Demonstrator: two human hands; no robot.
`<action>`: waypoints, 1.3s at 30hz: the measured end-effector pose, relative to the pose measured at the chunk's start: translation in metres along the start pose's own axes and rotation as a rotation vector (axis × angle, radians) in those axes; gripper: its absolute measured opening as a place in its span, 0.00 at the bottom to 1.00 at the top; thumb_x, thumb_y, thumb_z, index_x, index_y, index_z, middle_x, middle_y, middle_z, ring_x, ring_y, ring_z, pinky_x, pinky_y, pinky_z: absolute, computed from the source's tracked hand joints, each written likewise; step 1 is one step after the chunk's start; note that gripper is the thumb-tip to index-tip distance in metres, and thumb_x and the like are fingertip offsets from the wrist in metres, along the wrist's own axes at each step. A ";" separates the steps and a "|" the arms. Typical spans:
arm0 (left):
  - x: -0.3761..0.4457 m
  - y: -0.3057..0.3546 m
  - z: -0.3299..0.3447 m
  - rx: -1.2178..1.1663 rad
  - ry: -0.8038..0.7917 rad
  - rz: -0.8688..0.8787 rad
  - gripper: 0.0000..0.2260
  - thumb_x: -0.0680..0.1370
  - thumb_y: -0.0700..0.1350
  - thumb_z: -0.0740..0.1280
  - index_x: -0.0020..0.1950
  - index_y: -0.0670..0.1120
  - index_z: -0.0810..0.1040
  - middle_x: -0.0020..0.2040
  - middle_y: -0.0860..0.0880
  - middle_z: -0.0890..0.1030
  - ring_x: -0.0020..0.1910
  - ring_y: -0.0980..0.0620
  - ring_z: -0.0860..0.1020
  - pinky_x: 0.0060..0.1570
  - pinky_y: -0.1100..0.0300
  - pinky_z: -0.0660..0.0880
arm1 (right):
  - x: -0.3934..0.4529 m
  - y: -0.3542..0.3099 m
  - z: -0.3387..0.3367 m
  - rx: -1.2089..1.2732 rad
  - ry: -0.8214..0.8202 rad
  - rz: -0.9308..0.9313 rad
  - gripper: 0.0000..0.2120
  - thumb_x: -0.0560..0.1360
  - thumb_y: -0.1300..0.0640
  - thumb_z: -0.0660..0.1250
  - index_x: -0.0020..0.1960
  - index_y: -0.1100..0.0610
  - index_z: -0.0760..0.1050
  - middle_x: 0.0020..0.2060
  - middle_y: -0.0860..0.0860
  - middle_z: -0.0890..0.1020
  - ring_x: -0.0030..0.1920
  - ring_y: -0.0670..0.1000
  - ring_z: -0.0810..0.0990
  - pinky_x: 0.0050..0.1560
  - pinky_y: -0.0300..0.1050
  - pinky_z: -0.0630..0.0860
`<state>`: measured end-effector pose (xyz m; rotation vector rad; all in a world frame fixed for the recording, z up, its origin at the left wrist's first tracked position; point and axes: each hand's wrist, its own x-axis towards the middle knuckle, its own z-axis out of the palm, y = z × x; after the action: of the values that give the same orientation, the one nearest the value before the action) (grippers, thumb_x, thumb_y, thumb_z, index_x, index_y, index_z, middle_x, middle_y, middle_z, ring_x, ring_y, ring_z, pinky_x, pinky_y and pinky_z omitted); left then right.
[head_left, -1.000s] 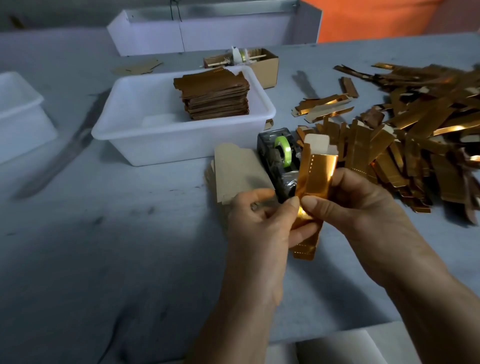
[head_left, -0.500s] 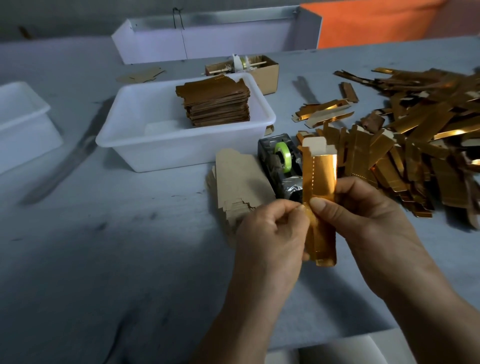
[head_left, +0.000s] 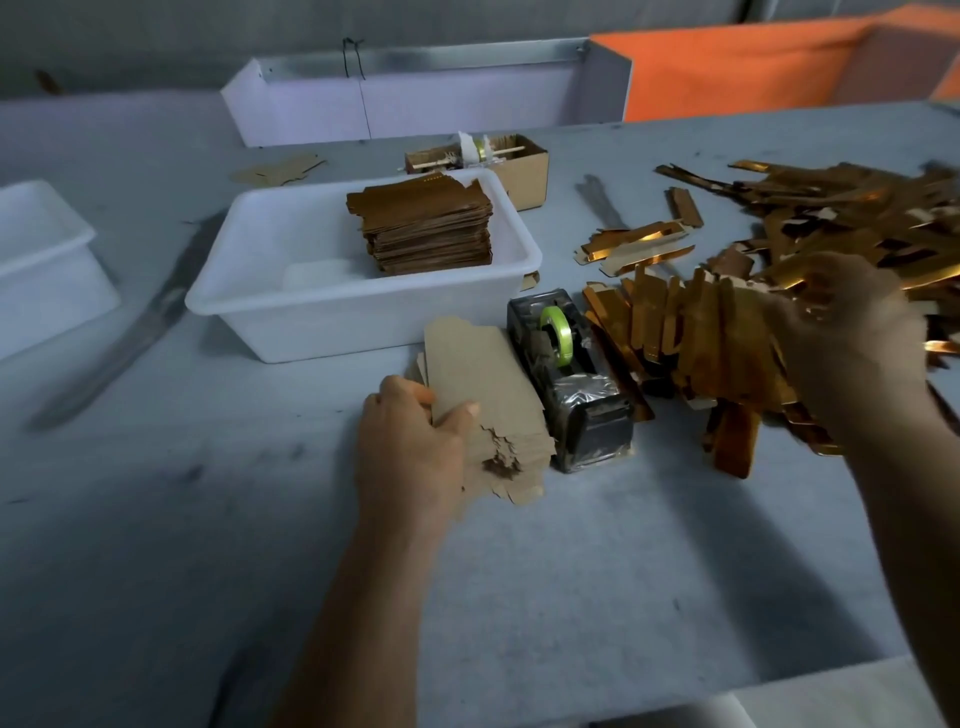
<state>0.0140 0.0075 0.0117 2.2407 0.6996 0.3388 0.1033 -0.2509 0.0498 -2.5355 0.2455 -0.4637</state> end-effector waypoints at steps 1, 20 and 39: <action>0.003 -0.001 0.001 -0.066 -0.011 -0.037 0.17 0.72 0.53 0.73 0.54 0.46 0.74 0.48 0.49 0.78 0.47 0.49 0.77 0.46 0.57 0.73 | -0.007 -0.001 0.003 -0.009 0.021 -0.036 0.23 0.76 0.49 0.64 0.69 0.53 0.66 0.65 0.57 0.71 0.61 0.58 0.73 0.51 0.53 0.76; 0.001 -0.004 -0.029 -0.857 -0.102 -0.158 0.02 0.75 0.40 0.70 0.44 0.43 0.78 0.33 0.51 0.82 0.38 0.53 0.82 0.35 0.63 0.75 | -0.097 -0.052 0.014 0.527 -0.250 -0.201 0.14 0.73 0.45 0.62 0.58 0.43 0.74 0.49 0.35 0.76 0.49 0.30 0.74 0.40 0.23 0.71; -0.043 0.034 -0.019 -0.854 -0.372 0.049 0.15 0.63 0.49 0.73 0.50 0.51 0.84 0.43 0.46 0.86 0.44 0.42 0.84 0.42 0.48 0.81 | -0.107 -0.073 -0.004 1.043 -0.640 0.068 0.08 0.68 0.54 0.67 0.47 0.51 0.78 0.36 0.46 0.83 0.39 0.41 0.81 0.34 0.29 0.74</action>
<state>-0.0165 -0.0257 0.0489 1.4423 0.2224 0.1808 0.0081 -0.1635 0.0634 -1.5182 -0.1365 0.2346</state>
